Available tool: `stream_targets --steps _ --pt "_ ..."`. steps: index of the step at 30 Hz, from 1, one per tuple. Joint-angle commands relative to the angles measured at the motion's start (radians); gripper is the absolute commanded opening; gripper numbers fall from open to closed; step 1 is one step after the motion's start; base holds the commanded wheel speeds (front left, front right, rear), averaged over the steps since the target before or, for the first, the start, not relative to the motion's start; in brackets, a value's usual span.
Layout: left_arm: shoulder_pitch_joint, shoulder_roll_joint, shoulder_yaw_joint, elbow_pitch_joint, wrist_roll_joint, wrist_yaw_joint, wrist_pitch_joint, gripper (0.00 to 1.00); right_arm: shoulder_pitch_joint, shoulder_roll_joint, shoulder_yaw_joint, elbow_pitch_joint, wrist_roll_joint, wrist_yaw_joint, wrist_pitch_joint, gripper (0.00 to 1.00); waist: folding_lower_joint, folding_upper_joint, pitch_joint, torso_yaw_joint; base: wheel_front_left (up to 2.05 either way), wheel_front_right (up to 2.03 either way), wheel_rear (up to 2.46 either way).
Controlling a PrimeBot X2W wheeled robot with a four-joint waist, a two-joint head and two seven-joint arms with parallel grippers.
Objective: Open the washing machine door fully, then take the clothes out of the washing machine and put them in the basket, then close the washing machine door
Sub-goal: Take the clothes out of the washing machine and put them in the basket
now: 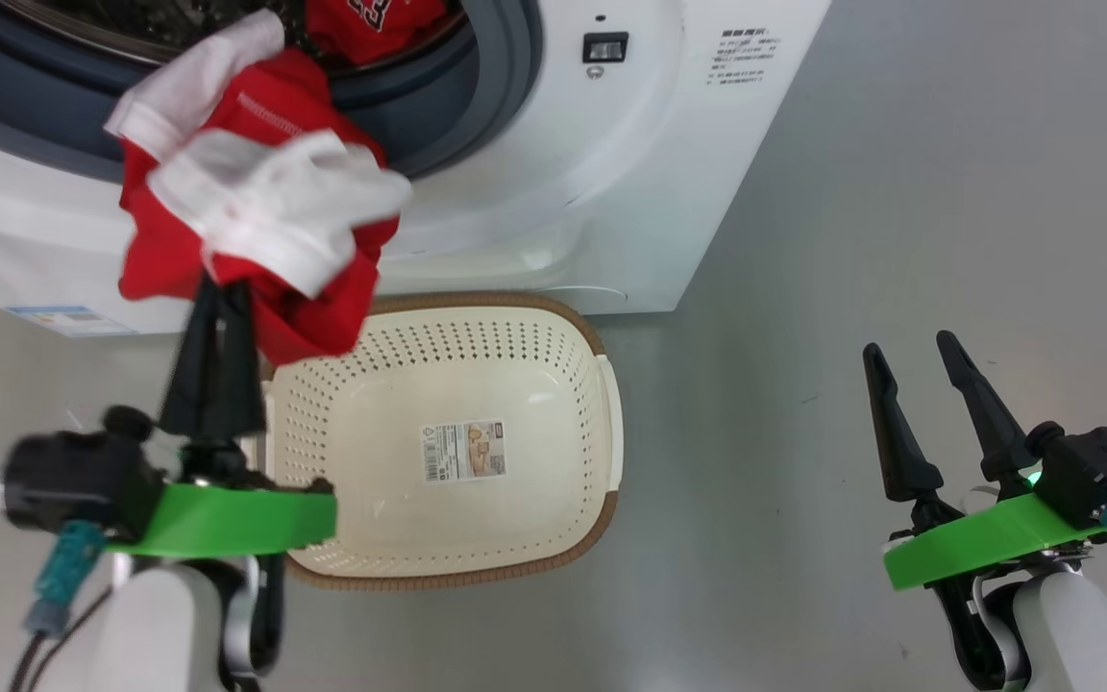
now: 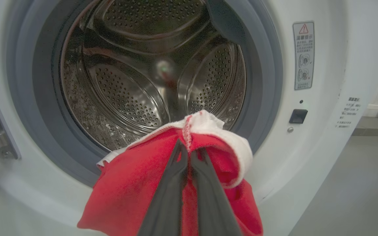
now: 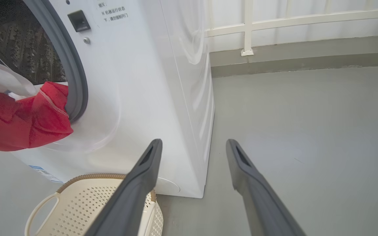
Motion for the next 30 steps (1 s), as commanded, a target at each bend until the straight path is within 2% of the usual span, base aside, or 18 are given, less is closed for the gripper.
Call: stream_targets --steps 1,9,17,30 --pt "0.018 0.018 0.013 0.002 -0.005 0.011 -0.005 0.0 -0.008 -0.007 0.023 -0.026 -0.008 0.005 -0.006 1.0 0.0 0.0 0.009 0.0 0.0 0.0 0.0" --pt "0.009 0.018 -0.057 0.209 -0.03 0.02 -0.005 0.0 -0.029 -0.007 0.032 -0.03 -0.008 0.005 -0.006 1.0 0.0 0.0 0.057 -0.007 0.0 0.0 0.0" --pt "-0.052 0.018 -0.101 0.401 -0.026 -0.003 -0.005 0.0 -0.049 -0.007 0.035 -0.035 -0.007 0.005 -0.006 1.0 0.0 0.0 0.104 -0.018 0.0 0.0 0.0" --pt "-0.196 0.018 -0.135 0.684 -0.056 -0.016 -0.005 0.0 -0.094 -0.004 0.039 -0.052 -0.011 0.005 -0.006 1.0 0.0 0.0 0.221 -0.033 0.0 0.0 0.0"
